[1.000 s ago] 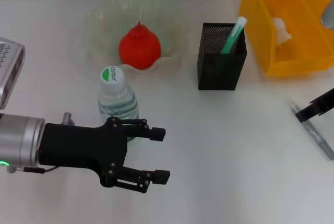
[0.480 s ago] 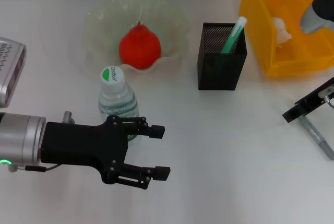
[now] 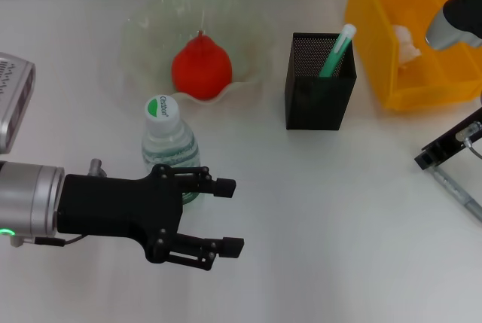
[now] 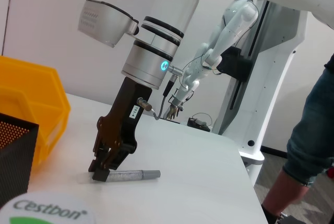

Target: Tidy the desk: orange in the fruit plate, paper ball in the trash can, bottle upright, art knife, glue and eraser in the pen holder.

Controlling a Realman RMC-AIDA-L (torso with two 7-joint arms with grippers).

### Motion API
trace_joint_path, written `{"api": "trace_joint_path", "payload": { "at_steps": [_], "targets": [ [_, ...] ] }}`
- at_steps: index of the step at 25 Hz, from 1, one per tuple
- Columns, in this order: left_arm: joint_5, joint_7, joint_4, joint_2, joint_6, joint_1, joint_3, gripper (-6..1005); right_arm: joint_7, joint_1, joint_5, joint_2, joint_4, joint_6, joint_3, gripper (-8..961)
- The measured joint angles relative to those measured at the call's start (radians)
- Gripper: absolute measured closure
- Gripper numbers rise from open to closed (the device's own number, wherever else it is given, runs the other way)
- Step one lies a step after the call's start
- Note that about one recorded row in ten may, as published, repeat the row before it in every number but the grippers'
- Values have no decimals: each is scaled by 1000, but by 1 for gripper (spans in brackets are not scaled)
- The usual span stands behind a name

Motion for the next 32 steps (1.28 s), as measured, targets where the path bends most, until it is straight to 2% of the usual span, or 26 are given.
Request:
{"api": "trace_joint_path", "payload": {
  "at_steps": [6, 10, 14, 15, 16, 17, 19, 20, 21, 22, 25, 26, 27, 30, 32],
  "targets": [
    [0, 0, 0, 0, 0, 0, -2, 153, -5, -1, 0, -1, -8, 1, 8, 815],
    [0, 0, 0, 0, 0, 0, -2, 153, -21, -8, 7, -2, -28, -11, 24, 815],
    [0, 0, 0, 0, 1, 1, -2, 153, -60, -24, 37, -2, -106, -69, 93, 816],
    [0, 0, 0, 0, 0, 1, -2, 153, -80, -30, 62, -2, -141, -94, 128, 816],
    [0, 0, 0, 0, 0, 2, -2, 153, -138, -41, 153, -3, -219, -162, 227, 816],
    [0, 0, 0, 0, 0, 2, -2, 153, -138, -41, 153, -3, -219, -162, 227, 816],
    [0, 0, 0, 0, 0, 3, -2, 153, -200, -49, 250, -9, -270, -212, 336, 816],
    [0, 0, 0, 0, 0, 4, -2, 153, -246, -54, 318, -17, -288, -233, 411, 816],
    [0, 0, 0, 0, 0, 4, -2, 153, -326, -64, 451, -36, -278, -243, 524, 817],
    [0, 0, 0, 0, 0, 5, -2, 153, -326, -64, 451, -36, -278, -243, 524, 817],
    [0, 0, 0, 0, 0, 6, -1, 153, -453, -80, 694, -71, -168, -237, 645, 818],
    [-1, 0, 0, 0, 0, 6, 0, 153, -565, -86, 873, -90, -40, -223, 679, 819],
    [-3, 0, 0, -1, 0, 6, 1, 153, -565, -86, 873, -90, -40, -223, 679, 819],
    [-3, 0, 0, -1, 0, 6, 1, 153, -756, -84, 1036, -94, 138, -182, 679, 820],
    [-6, 0, 0, -1, 0, 4, 1, 153, -899, -68, 1089, -75, 248, -150, 677, 821]
  ]
}}
